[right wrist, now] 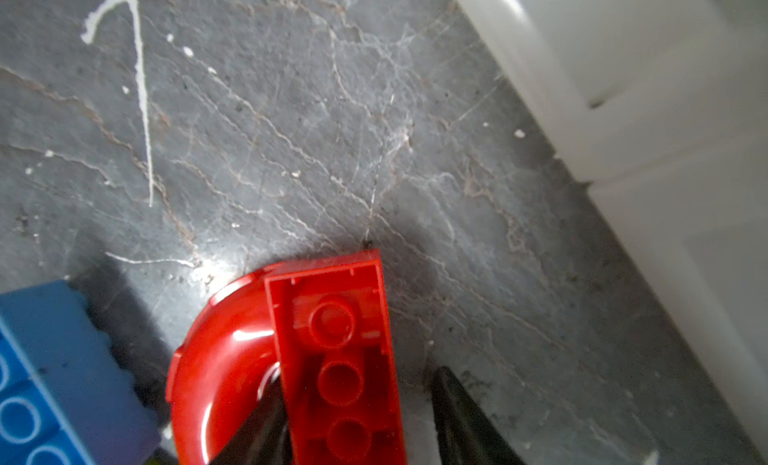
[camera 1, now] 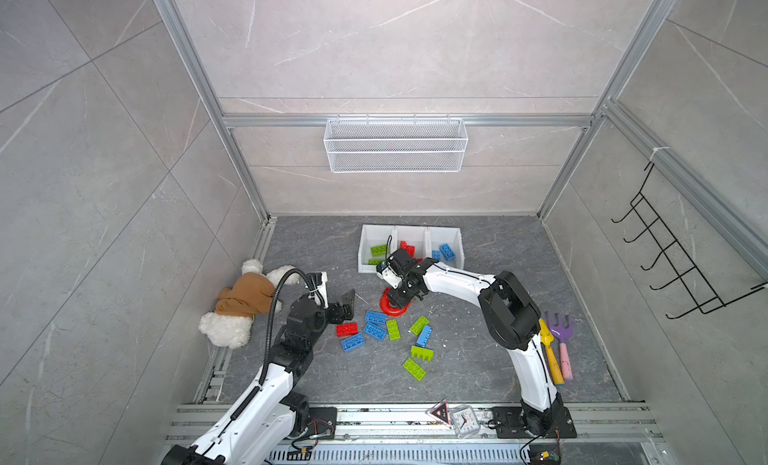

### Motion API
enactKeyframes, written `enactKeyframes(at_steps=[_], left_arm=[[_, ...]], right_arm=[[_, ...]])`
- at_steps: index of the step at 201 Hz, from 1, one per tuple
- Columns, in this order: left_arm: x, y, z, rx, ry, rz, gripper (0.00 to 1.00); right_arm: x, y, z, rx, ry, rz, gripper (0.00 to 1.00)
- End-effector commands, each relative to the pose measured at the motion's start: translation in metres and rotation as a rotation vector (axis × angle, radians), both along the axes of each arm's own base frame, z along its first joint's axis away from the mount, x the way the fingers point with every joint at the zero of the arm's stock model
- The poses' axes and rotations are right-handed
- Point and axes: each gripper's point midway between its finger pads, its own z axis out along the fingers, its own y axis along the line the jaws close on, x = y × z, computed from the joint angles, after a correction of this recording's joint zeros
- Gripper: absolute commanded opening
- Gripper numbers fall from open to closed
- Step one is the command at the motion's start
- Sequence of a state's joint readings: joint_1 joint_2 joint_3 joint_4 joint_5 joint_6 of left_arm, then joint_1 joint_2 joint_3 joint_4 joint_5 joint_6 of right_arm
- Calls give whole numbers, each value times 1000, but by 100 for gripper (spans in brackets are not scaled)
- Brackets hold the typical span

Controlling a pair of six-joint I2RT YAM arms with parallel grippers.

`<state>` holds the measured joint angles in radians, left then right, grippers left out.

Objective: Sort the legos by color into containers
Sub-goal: 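Lift the red arch with the right gripper and drop it in the middle compartment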

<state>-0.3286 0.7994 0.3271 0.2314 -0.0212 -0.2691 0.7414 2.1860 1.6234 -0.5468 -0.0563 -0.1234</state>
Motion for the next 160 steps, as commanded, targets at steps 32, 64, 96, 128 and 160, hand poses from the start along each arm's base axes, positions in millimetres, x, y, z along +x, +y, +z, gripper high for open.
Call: enactKeyframes(at_steps=[32,64,96,128,160], left_arm=[[4,-1,19,-11,-54,0,100],[4,-1,19,-12,-55,-1,100],[5,-1,19,-13,-54,2,100],[4,-2,18,-14,-50,-3,100],[3,-1,22,-22,-66,-3,100]], right_arm=[[-3,3,-5,1,20,-14,41],[-4,7,12,63,9,-36,33],[0,6,44,157,-22,-80,31],[16,-3,86,324,-7,-152,29],[45,-24,117,348,-70,-211,29]])
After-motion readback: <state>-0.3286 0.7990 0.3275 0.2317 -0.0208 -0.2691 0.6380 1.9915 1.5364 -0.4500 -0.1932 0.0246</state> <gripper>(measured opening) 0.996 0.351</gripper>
